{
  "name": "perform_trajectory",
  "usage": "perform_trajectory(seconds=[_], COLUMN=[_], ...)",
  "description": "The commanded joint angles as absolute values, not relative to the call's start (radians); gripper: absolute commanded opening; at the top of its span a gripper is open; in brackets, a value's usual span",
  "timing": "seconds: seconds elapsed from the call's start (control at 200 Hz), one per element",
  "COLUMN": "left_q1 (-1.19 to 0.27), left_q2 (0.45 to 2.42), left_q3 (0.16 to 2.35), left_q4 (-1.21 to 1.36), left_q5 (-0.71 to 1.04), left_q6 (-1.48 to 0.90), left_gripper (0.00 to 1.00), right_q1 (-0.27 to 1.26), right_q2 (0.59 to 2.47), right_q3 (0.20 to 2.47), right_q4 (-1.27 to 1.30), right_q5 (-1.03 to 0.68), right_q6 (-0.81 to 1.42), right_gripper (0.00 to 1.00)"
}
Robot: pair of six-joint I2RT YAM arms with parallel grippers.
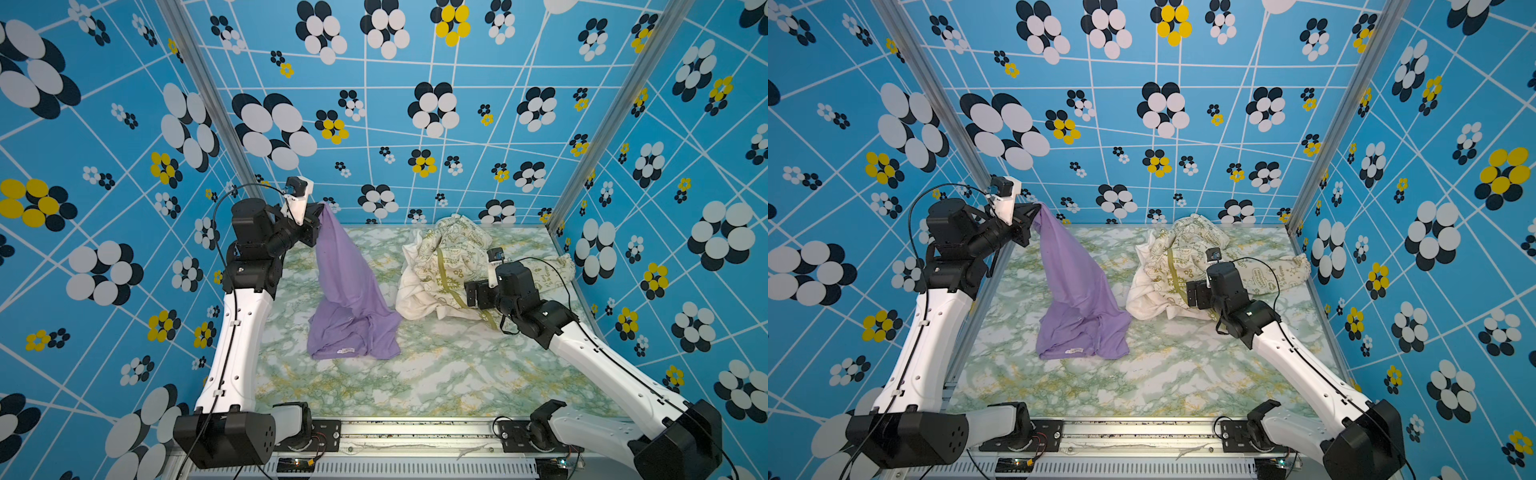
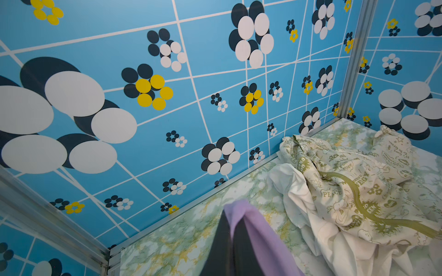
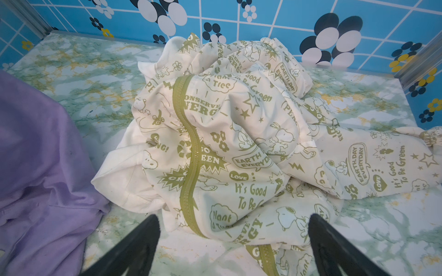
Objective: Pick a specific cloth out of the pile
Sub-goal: 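Carry the purple cloth with the left gripper away from the pile, then lower the purple cloth onto the table with the left gripper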
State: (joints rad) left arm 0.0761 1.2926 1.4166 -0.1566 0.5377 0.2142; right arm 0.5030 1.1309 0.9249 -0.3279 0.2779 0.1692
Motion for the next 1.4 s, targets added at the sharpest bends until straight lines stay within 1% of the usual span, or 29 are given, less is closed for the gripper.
perform_trajectory(seconds=[0.0, 0.255, 0.435, 0.555, 0.72, 0.935, 1.135, 1.394], left_q1=[0.112, 0.140, 0.150, 0.161, 0.172, 0.177, 0.176, 0.173], left_q2=[1.361, 1.585, 1.639, 1.636, 1.566, 1.431, 1.344, 1.310], left_q3=[1.493, 1.849, 2.040, 2.067, 1.914, 1.538, 1.223, 0.963], left_q4=[-0.056, -0.162, -0.213, -0.243, -0.196, -0.080, 0.024, 0.121], left_q5=[0.524, 0.454, 0.406, 0.403, 0.391, 0.403, 0.437, 0.435], left_q6=[0.173, 0.220, 0.265, 0.295, 0.322, 0.312, 0.239, 0.186], left_gripper=[0.00, 0.00, 0.00, 0.00, 0.00, 0.00, 0.00, 0.00], right_q1=[0.498, 0.498, 0.498, 0.498, 0.498, 0.497, 0.497, 0.497], right_q2=[1.141, 1.151, 1.149, 1.142, 1.126, 1.120, 1.122, 1.121], right_q3=[0.951, 0.967, 0.969, 0.966, 0.950, 0.939, 0.930, 0.925], right_q4=[-0.305, -0.301, -0.284, -0.276, -0.267, -0.267, -0.263, -0.268], right_q5=[0.262, 0.262, 0.248, 0.238, 0.232, 0.234, 0.235, 0.239], right_q6=[0.173, 0.174, 0.181, 0.188, 0.187, 0.186, 0.186, 0.186], right_gripper=[0.99, 0.99, 0.99, 0.99, 0.99, 0.99, 0.99, 0.99])
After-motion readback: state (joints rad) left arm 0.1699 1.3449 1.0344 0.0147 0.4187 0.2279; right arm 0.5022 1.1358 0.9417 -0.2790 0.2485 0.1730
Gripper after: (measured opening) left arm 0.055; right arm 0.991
